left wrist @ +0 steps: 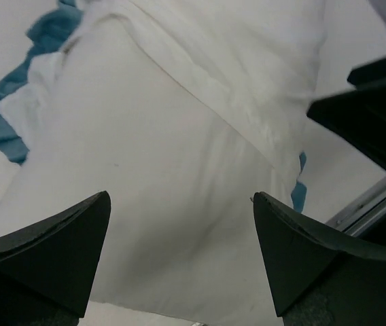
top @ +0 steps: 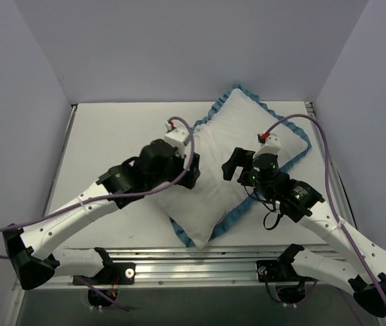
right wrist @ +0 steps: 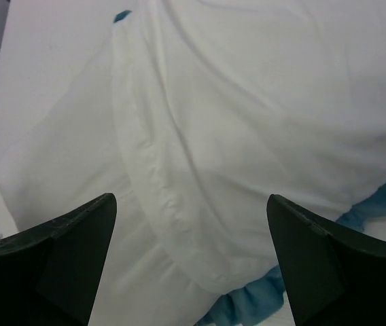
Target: Remove the pillowcase from the pillow
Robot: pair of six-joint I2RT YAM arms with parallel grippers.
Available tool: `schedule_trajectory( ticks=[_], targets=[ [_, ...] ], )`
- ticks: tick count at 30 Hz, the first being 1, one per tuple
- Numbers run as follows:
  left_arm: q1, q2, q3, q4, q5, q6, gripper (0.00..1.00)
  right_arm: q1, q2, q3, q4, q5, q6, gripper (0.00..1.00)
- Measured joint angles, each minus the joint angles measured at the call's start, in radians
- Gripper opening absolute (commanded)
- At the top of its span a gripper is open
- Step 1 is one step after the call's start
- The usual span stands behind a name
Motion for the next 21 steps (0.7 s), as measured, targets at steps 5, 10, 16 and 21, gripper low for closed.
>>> schedule_trajectory(
  ticks=[5, 10, 16, 21],
  targets=[
    [-0.277, 0.113, -0.005, -0.053, -0.148, 0.046, 0.94, -0.051, -0.051, -0.081, -0.053, 0.014, 0.010, 0.95],
    [-0.408, 0.266, 0.031, -0.122, -0.260, 0.019, 0.94, -0.069, -0.108, -0.156, -0.095, 0.013, 0.021, 0.96],
    [-0.425, 0.380, 0.060, -0.168, -0.354, -0.094, 0.98, -0.073, -0.175, -0.211, -0.117, 0.012, 0.038, 0.96],
    [-0.391, 0.389, 0.012, -0.144, -0.392, -0.218, 0.40, -0.076, -0.183, -0.241, -0.117, 0.002, 0.044, 0.95]
  ],
)
